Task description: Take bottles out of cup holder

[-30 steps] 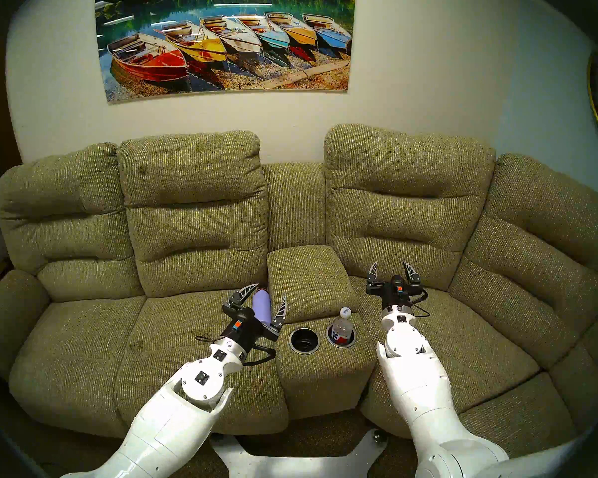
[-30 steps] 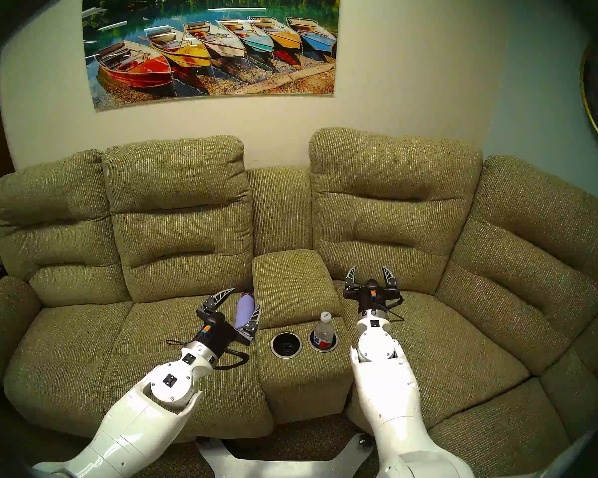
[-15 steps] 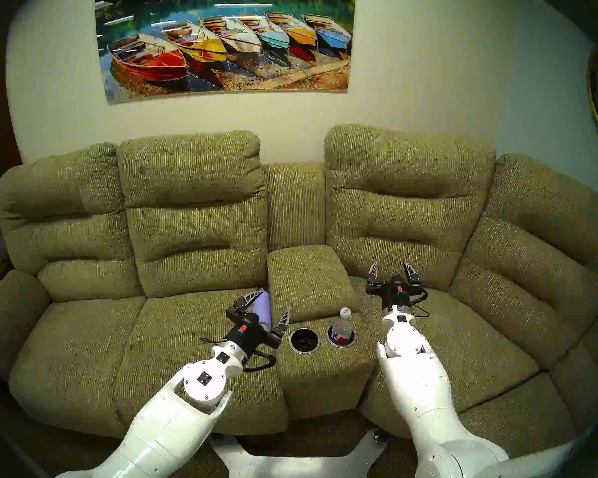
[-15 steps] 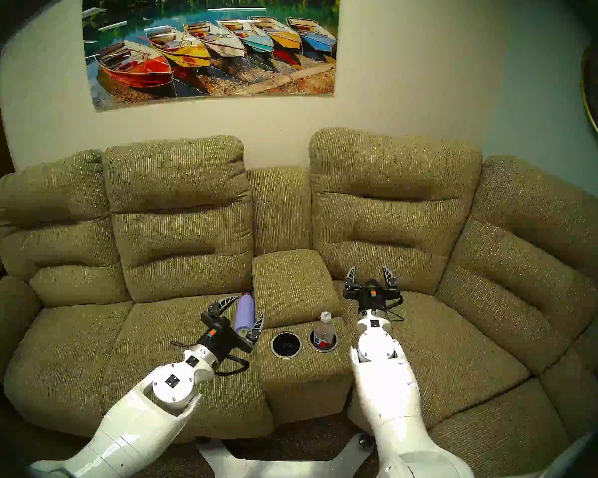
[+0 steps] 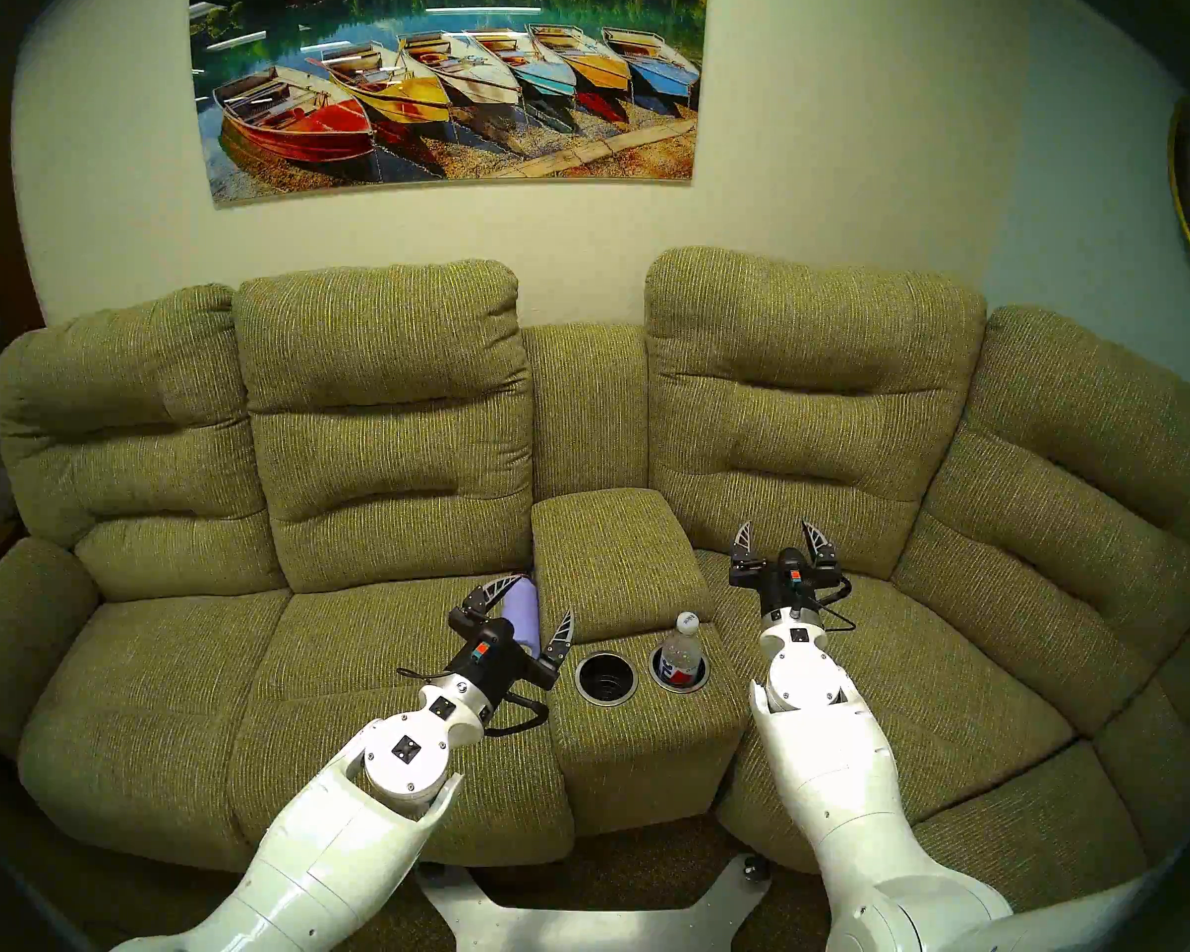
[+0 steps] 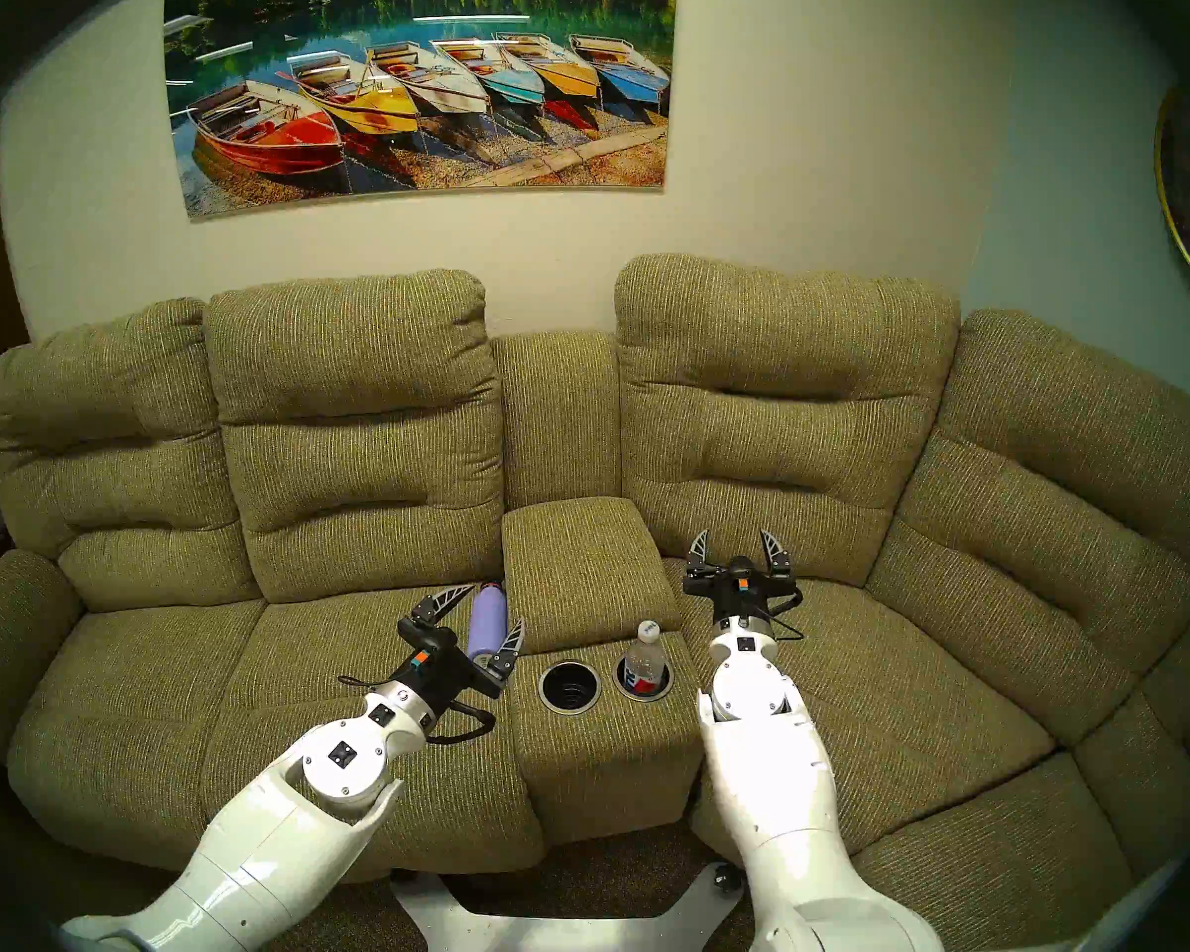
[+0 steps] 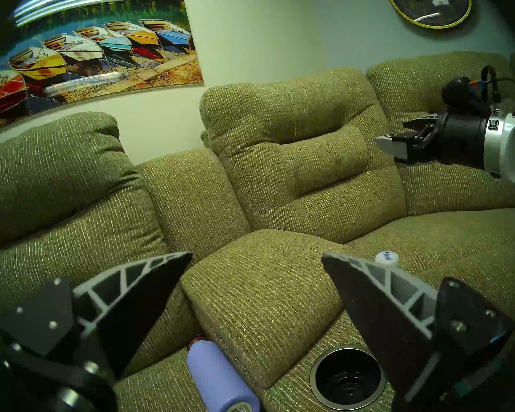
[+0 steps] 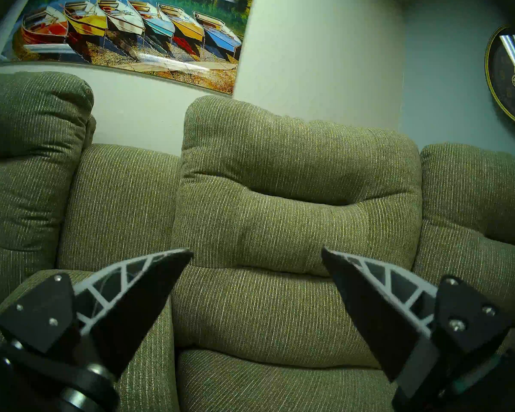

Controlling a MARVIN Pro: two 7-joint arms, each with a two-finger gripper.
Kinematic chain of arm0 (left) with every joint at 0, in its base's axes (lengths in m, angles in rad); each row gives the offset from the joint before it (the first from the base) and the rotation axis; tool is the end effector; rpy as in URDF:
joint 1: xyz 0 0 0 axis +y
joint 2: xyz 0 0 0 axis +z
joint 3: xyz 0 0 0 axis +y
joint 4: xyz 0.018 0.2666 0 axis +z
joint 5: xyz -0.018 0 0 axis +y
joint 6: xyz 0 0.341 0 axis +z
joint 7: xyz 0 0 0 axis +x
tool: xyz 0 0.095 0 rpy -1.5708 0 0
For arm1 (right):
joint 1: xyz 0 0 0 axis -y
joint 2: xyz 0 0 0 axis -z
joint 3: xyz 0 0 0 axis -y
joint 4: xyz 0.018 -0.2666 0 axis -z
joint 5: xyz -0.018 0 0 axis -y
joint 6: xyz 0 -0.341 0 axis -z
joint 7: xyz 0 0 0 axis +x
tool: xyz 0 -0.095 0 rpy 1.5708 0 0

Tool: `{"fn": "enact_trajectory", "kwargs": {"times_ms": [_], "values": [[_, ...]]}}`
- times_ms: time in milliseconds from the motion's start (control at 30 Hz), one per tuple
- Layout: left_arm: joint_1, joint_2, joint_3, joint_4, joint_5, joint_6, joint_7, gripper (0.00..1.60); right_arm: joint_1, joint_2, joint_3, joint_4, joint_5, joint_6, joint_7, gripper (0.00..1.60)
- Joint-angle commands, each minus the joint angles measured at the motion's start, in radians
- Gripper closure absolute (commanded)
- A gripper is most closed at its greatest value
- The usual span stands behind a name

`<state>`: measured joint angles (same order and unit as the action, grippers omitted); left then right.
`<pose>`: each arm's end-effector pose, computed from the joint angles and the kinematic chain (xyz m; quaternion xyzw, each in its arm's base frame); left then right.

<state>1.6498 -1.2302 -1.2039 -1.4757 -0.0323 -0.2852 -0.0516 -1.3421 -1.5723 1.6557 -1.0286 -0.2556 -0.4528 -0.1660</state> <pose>0.3897 -0.0555 -0.3686 0.6715 -0.2459 0.6958 0.0672 0.4886 -0.0376 -0.3628 0.6472 0.0204 0.7512 0.1280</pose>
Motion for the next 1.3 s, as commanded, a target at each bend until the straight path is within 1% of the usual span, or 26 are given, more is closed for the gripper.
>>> {"fn": "enact_trajectory", "kwargs": {"times_ms": [0, 67, 300, 567, 867, 1067, 1267], "values": [[-0.005, -0.004, -0.001, -0.015, -0.001, -0.009, 0.001, 0.00, 0.001, 0.006, -0.014, -0.033, -0.006, 0.002, 0.024, 0.00], [-0.005, -0.004, -0.001, -0.015, -0.001, -0.009, 0.001, 0.00, -0.004, 0.005, -0.023, -0.038, -0.014, 0.008, 0.037, 0.00], [-0.005, -0.004, -0.001, -0.015, 0.000, -0.009, 0.001, 0.00, -0.011, -0.005, -0.026, -0.041, -0.024, 0.026, 0.040, 0.00], [-0.005, -0.004, -0.002, -0.015, 0.000, -0.009, 0.001, 0.00, -0.010, -0.011, -0.027, -0.021, -0.028, 0.035, 0.053, 0.00], [-0.005, -0.004, -0.002, -0.015, 0.000, -0.009, 0.000, 0.00, -0.006, -0.017, -0.022, 0.002, -0.027, 0.028, 0.056, 0.00], [-0.005, -0.005, -0.002, -0.015, 0.000, -0.009, 0.000, 0.00, -0.009, -0.018, -0.022, -0.002, -0.026, 0.025, 0.052, 0.00], [-0.005, -0.005, -0.002, -0.015, 0.000, -0.009, 0.000, 0.00, -0.021, -0.015, -0.023, -0.026, -0.023, 0.028, 0.054, 0.00]]}}
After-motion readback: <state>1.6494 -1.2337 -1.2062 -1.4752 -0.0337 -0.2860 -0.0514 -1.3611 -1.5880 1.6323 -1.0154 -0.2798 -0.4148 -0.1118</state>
